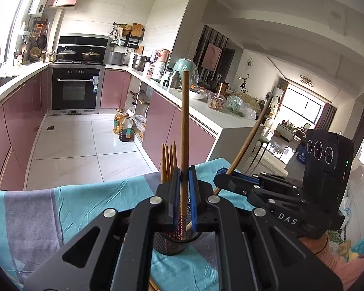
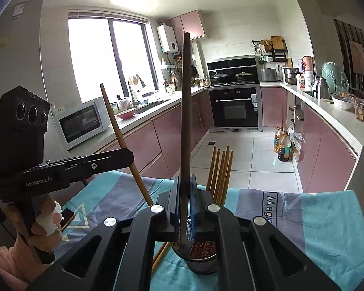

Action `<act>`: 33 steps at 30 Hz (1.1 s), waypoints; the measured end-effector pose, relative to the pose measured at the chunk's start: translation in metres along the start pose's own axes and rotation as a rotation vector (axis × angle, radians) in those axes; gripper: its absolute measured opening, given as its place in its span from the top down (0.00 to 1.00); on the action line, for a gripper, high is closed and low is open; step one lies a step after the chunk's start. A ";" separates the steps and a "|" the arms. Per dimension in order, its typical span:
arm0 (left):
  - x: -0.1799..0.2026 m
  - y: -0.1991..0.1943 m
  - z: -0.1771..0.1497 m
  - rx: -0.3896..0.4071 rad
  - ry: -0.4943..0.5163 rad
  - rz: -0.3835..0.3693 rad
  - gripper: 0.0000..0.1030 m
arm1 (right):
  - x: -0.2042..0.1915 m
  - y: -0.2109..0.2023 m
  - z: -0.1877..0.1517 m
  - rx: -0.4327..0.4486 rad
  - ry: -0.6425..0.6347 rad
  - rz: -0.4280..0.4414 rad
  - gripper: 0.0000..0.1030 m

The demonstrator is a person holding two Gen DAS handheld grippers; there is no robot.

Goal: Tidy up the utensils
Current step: 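Lower the left tool's chopstick into the mesh cup while the right tool inserts its own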

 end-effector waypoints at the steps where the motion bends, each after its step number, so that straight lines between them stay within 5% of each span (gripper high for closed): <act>1: 0.000 0.004 0.000 -0.003 0.004 0.014 0.93 | 0.000 0.002 -0.001 -0.001 -0.002 -0.008 0.94; 16: -0.019 0.065 -0.037 -0.226 0.046 0.066 0.93 | 0.004 0.051 -0.032 -0.176 0.004 -0.020 0.94; 33: -0.043 0.096 -0.045 -0.268 0.033 0.104 0.88 | 0.016 0.071 -0.037 -0.225 0.069 -0.044 0.91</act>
Point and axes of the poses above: each gripper's, at about its wrist camera, not at the fingertips, and y roughly the way its jaws point, x to its right, z to its top, the point moved 3 cm from there along y, roughly the way its jaws point, and after that the axes turned 6 degrees about -z, right-handed, at the moved point
